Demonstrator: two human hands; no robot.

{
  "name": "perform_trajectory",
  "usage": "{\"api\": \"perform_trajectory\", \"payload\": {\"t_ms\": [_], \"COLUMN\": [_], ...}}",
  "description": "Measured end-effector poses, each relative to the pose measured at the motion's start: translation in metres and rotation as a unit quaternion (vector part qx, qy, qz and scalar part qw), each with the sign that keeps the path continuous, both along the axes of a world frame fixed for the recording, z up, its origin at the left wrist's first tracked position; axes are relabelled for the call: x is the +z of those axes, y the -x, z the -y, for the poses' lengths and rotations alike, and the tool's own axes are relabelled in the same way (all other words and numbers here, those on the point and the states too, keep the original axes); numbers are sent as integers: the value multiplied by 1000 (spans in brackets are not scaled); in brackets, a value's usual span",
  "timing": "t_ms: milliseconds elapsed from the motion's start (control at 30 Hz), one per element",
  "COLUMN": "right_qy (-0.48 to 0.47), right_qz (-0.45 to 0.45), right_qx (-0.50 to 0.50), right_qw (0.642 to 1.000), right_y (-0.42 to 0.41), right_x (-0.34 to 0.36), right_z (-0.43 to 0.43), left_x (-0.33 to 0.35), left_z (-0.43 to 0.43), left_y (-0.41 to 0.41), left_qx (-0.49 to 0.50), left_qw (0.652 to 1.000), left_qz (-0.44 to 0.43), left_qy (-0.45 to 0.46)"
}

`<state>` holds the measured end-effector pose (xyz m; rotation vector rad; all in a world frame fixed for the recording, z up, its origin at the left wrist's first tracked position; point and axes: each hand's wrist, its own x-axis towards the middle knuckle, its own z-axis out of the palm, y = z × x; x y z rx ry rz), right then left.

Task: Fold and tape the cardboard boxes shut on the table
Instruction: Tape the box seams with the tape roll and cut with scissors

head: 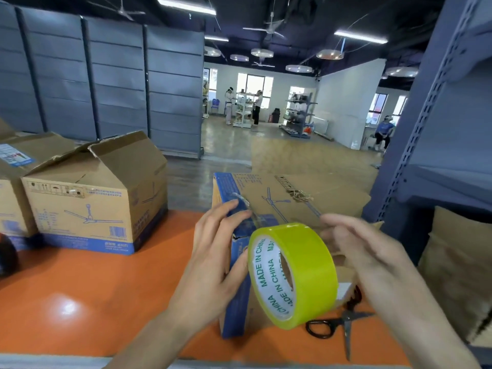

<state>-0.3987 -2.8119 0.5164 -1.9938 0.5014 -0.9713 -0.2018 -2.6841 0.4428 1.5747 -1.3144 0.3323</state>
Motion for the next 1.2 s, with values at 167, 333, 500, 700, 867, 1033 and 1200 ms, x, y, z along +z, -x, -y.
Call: {"api": "perform_trajectory", "payload": {"t_ms": [167, 333, 500, 700, 867, 1033, 1200], "right_qy": [161, 224, 155, -39, -43, -56, -63], "right_qz": [-203, -342, -329, -100, -76, -88, -58], "right_qx": [-155, -257, -190, -82, -27, 17, 4], "right_qw": [953, 876, 912, 991, 996, 994, 996], "right_y": [-16, -28, -29, -33, -34, -38, -41], "right_x": [5, 20, 33, 26, 26, 26, 18], "right_z": [20, 25, 34, 45, 49, 47, 42], "left_x": [7, 12, 17, 22, 28, 31, 34], "left_z": [-3, -8, -8, -14, -20, -23, -27], "left_y": [-5, -5, -3, -7, -15, -14, -14], "left_qx": [-3, 4, 9, -24, -28, -25, -30], "left_qw": [998, 995, 992, 985, 977, 978, 973], "left_qz": [35, 52, 44, 60, 87, 93, 94], "left_qy": [-57, -87, -117, -158, -195, -185, -211]}}
